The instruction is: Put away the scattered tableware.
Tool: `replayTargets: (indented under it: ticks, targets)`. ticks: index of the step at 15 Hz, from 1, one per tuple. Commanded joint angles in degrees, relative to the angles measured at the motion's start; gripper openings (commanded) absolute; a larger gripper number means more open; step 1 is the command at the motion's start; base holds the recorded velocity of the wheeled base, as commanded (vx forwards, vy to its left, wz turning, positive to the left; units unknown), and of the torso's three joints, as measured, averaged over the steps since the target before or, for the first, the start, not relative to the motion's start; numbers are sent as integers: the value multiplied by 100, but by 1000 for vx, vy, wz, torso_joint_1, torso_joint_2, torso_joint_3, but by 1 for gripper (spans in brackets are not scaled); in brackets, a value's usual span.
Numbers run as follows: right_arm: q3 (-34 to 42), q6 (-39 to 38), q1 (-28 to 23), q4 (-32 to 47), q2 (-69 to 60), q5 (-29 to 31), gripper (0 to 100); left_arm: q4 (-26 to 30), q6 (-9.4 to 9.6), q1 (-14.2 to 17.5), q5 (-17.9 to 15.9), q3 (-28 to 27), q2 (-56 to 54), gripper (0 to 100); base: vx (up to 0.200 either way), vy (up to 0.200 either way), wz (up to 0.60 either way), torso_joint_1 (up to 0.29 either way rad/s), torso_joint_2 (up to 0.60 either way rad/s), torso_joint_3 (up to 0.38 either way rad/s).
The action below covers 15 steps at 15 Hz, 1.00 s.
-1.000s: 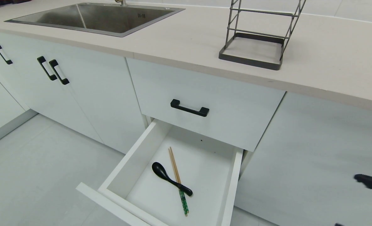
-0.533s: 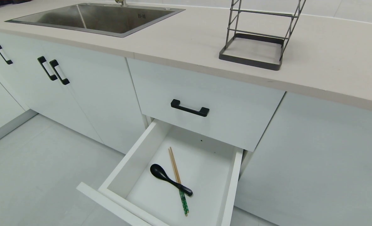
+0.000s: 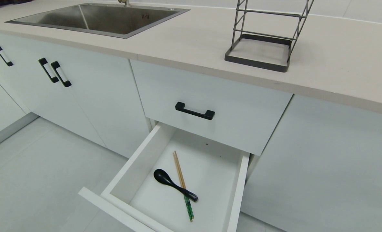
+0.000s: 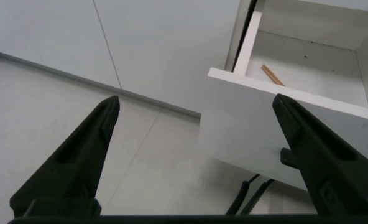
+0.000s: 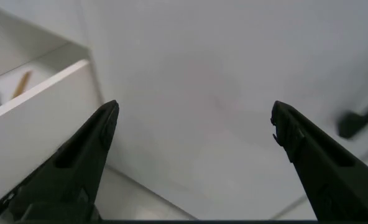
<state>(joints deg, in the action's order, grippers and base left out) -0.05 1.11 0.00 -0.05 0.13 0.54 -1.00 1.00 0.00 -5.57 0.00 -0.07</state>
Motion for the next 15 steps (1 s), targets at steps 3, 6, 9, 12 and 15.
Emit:
replayTargets:
  ticks: [3, 6, 9, 12, 15]
  targets:
    - [5, -85, 9, -4, -13, -142, 100, -2440, -100, 0, -93, 0, 7, 100, 0, 0, 0, 0, 0, 0]
    - [5, -129, 0, -4, -13, -203, 100, -2440, -1981, -53, -2132, -615, 482, 100, 0, 0, 0, 0, 0, 0]
    - [5, -129, 0, 5, -13, -203, 100, -2414, -2930, 9, -3776, -677, 1994, 100, 0, 0, 0, 0, 0, 0]
    - [5, -129, 0, 5, -13, -203, 100, -2422, -2904, -114, -3952, -642, 3664, 100, 0, 0, 0, 0, 0, 0]
    - [5, -129, 0, 5, -13, -194, 100, -2414, -2464, -413, -3688, -694, 4481, 100, 0, 0, 0, 0, 0, 0]
